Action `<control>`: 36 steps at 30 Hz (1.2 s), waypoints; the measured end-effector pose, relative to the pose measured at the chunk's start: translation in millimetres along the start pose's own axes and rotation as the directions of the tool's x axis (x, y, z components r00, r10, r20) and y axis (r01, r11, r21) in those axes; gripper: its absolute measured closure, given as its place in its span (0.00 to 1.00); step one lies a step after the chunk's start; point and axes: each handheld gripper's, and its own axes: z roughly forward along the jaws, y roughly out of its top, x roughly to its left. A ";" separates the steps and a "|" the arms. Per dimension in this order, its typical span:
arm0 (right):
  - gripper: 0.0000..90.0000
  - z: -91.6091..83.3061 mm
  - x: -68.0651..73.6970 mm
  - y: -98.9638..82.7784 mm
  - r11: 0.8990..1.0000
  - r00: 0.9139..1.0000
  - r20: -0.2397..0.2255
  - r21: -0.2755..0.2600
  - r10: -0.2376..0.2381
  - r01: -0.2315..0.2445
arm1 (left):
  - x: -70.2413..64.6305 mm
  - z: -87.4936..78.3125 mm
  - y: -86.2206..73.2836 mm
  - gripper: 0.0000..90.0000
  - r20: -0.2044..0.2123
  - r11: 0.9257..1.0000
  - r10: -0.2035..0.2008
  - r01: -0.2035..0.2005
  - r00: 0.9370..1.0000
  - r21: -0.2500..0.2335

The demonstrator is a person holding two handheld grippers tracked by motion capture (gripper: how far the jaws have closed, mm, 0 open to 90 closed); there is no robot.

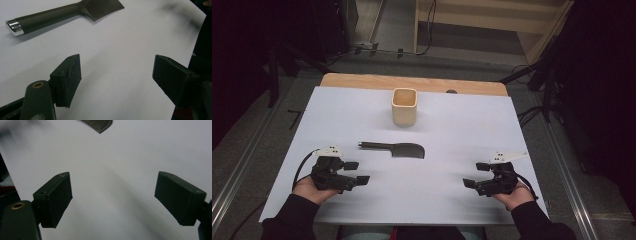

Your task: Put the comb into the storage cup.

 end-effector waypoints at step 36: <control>0.15 -1.7 -2.7 -1.6 1.000 1.000 0.011 -0.014 0.015 -0.015 | -1.0 0.8 3.2 0.27 0.005 1.000 0.011 -0.011 1.000 0.005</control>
